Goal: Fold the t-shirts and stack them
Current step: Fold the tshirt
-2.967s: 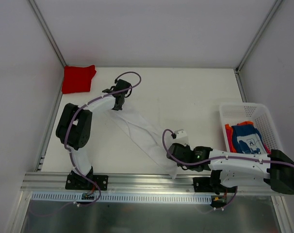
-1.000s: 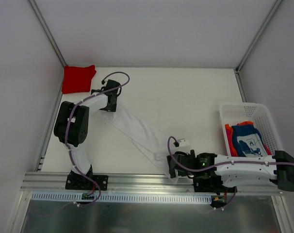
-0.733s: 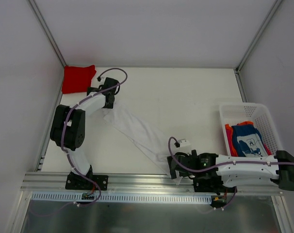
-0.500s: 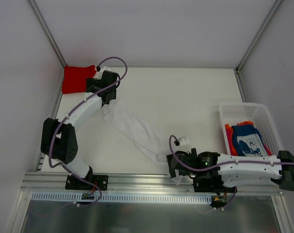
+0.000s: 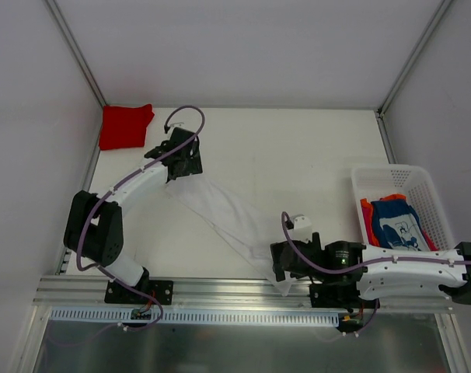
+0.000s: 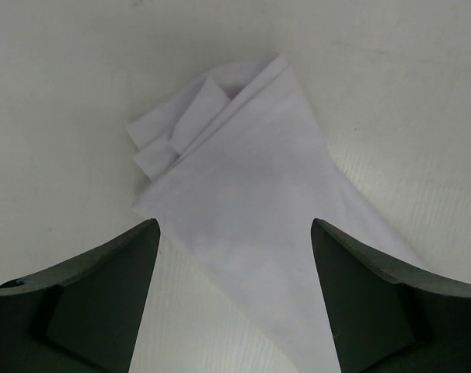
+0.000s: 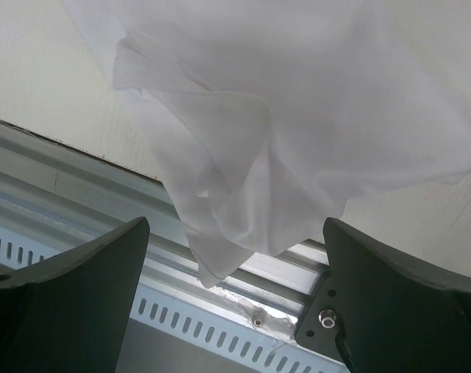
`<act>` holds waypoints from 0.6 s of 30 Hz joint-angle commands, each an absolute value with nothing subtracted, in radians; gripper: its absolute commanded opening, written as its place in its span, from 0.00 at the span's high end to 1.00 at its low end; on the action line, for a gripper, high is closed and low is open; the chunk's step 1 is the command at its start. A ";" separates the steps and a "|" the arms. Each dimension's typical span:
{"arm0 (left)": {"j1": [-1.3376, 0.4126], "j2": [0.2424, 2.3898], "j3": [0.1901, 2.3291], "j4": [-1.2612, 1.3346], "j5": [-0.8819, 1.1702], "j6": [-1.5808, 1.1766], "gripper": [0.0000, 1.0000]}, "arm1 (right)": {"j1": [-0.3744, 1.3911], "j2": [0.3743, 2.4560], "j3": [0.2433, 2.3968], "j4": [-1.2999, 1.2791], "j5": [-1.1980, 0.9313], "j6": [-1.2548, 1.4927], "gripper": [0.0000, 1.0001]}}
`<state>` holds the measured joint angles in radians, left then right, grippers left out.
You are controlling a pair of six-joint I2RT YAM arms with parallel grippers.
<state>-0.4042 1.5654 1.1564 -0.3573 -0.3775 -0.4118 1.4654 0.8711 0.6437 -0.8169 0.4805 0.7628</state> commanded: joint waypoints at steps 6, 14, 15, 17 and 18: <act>-0.399 1.578 1.077 -0.374 -0.268 -0.578 0.25 | 1.494 0.755 0.597 -0.920 0.554 0.848 0.00; -0.399 1.635 1.072 -0.374 -0.287 -0.601 0.62 | 1.503 0.652 0.568 -0.986 0.581 0.890 0.00; -0.399 1.656 1.074 -0.374 -0.290 -0.603 0.66 | 1.505 0.644 0.568 -1.008 0.583 0.894 0.01; -0.399 1.677 1.078 -0.374 -0.291 -0.604 0.72 | 1.508 0.618 0.566 -1.023 0.589 0.902 0.00; -0.399 1.692 1.080 -0.374 -0.291 -0.606 0.78 | 1.511 0.611 0.566 -1.041 0.595 0.913 0.01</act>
